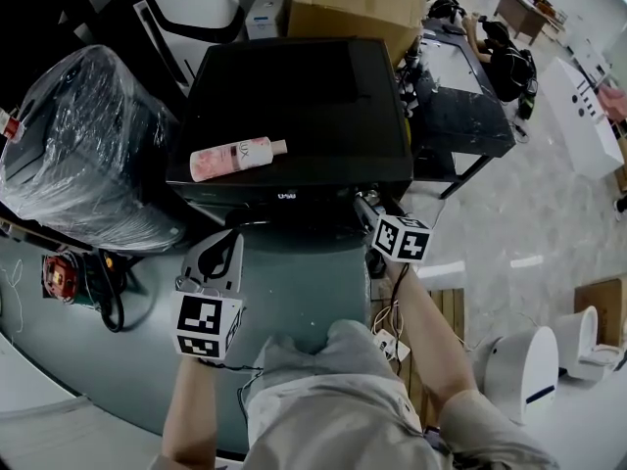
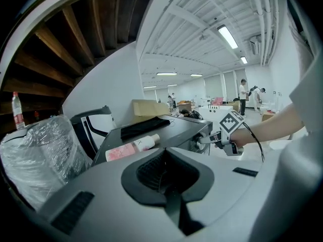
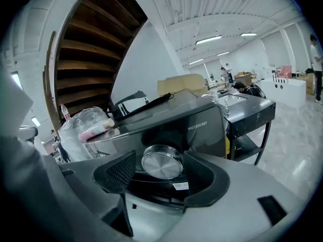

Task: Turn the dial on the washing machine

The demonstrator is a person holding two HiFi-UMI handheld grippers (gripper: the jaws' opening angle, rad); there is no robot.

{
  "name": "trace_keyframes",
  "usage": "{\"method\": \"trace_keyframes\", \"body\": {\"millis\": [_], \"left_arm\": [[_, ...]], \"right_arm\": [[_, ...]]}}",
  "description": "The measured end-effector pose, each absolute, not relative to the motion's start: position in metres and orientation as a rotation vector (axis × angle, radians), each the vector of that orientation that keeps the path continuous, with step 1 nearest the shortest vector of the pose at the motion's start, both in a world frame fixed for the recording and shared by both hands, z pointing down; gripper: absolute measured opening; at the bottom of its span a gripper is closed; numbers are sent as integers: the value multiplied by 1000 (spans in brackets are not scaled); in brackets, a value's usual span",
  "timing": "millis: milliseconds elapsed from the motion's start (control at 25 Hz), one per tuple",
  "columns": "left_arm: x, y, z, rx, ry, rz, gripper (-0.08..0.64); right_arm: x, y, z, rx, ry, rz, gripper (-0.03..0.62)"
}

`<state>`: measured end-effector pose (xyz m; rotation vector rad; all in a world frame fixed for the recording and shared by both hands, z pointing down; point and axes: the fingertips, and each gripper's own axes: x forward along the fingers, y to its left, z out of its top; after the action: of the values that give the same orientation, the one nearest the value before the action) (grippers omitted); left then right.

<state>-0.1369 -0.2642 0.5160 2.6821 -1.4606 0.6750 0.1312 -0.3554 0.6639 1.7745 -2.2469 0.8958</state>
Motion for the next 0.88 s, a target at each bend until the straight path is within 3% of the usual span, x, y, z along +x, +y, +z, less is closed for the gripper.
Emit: {"method": "trace_keyframes", "body": {"millis": [160,360,880], "left_arm": [[-139,-264,529,2644,-1440,675,20],[-139,-260,535,2629,-1424,687,20],[-157,-255,551,2551,-1395,735,21]], "right_arm": [[129,-359,673,1764,-2210,846,275],[130,-359,673,1765,-2162,748,281],[114,-358,667,1616,-1873,195,281]]}}
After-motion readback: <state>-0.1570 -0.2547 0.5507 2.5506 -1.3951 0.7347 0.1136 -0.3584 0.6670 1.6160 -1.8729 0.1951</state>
